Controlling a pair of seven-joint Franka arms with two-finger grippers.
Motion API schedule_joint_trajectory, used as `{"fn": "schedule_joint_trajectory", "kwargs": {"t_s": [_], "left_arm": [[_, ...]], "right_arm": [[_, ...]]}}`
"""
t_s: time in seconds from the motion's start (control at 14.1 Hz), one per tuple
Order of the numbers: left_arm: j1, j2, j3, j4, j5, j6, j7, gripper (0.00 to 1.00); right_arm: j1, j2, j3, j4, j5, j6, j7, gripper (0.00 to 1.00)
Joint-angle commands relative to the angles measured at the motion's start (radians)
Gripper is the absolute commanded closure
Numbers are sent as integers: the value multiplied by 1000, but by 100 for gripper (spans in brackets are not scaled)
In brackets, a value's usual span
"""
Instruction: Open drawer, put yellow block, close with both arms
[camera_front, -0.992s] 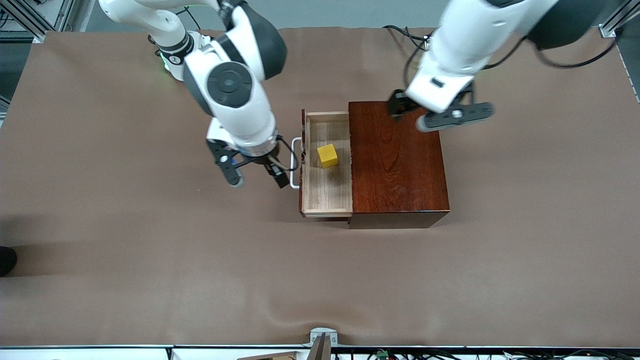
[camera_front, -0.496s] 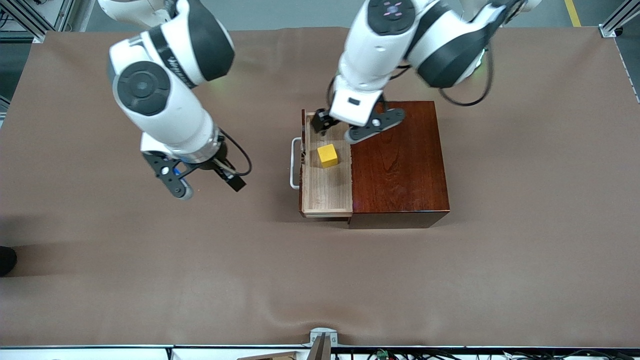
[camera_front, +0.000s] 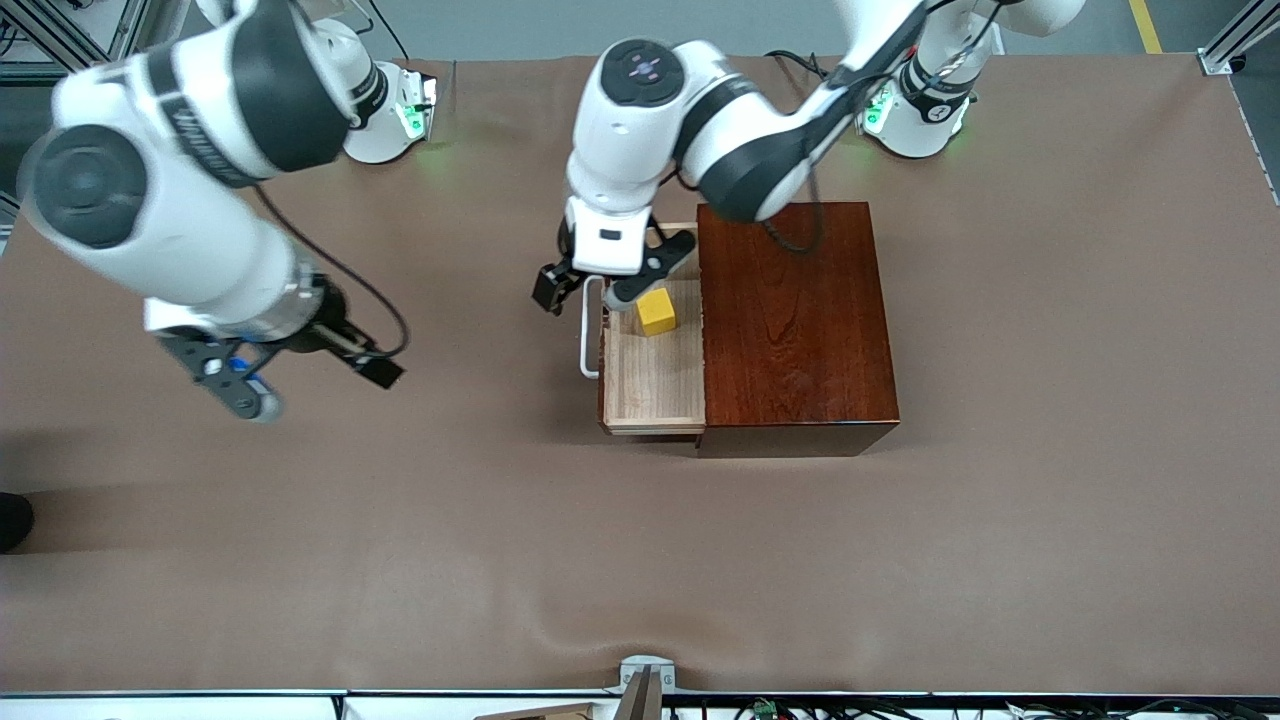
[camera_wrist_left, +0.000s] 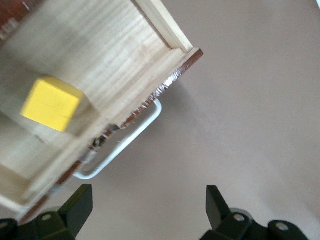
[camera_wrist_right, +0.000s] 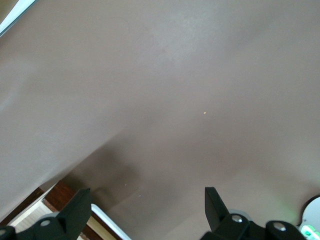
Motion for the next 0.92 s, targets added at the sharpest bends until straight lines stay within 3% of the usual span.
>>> {"fn": "schedule_joint_trajectory", "kwargs": {"t_s": [0.0, 0.5, 0.85], "left_arm": [[-128, 107, 120, 107, 23, 53, -140, 0], [-312, 259, 314, 112, 23, 202, -351, 0], [-314, 269, 319, 98, 21, 153, -353, 0]], "right_arm": [[-63, -26, 20, -2, 26, -33, -103, 0], [-200, -54, 19, -2, 29, -90, -407, 0], [-304, -58, 15, -2, 21, -142, -683, 0]]}}
